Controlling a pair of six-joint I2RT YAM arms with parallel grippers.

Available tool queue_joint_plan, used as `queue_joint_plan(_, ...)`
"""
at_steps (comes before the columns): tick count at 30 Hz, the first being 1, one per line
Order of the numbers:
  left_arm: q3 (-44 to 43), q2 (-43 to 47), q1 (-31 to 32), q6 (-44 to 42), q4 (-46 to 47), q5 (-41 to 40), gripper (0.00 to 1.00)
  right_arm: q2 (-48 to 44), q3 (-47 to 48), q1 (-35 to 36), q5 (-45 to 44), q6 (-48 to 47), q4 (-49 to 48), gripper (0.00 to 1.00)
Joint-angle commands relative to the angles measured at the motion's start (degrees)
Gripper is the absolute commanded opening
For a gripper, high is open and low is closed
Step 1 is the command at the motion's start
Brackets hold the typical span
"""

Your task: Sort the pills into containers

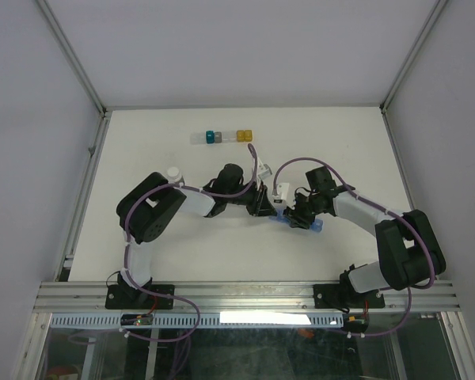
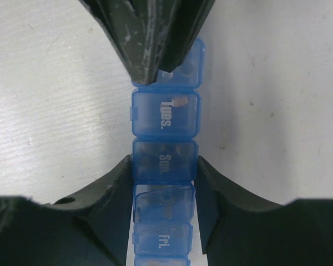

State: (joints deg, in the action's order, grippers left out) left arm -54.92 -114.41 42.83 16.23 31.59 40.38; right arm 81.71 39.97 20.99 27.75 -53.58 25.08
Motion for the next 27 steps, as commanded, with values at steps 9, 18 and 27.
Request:
queue_joint_plan(9,-4.7,4.2,0.4,1.7,-7.3,-4.8,0.04,1.3,1.3,0.3,-1.3,1.1,0.0,0.24)
queue_joint_plan(18,-4.9,5.6,0.9,3.9,-6.3,-1.9,0.0,1.7,1.5,0.3,-1.4,1.2,0.1,0.24)
queue_joint_plan(27,-4.1,7.3,1.2,4.1,-6.7,-1.2,0.0,1.7,1.5,0.3,-1.5,1.4,0.0,0.24)
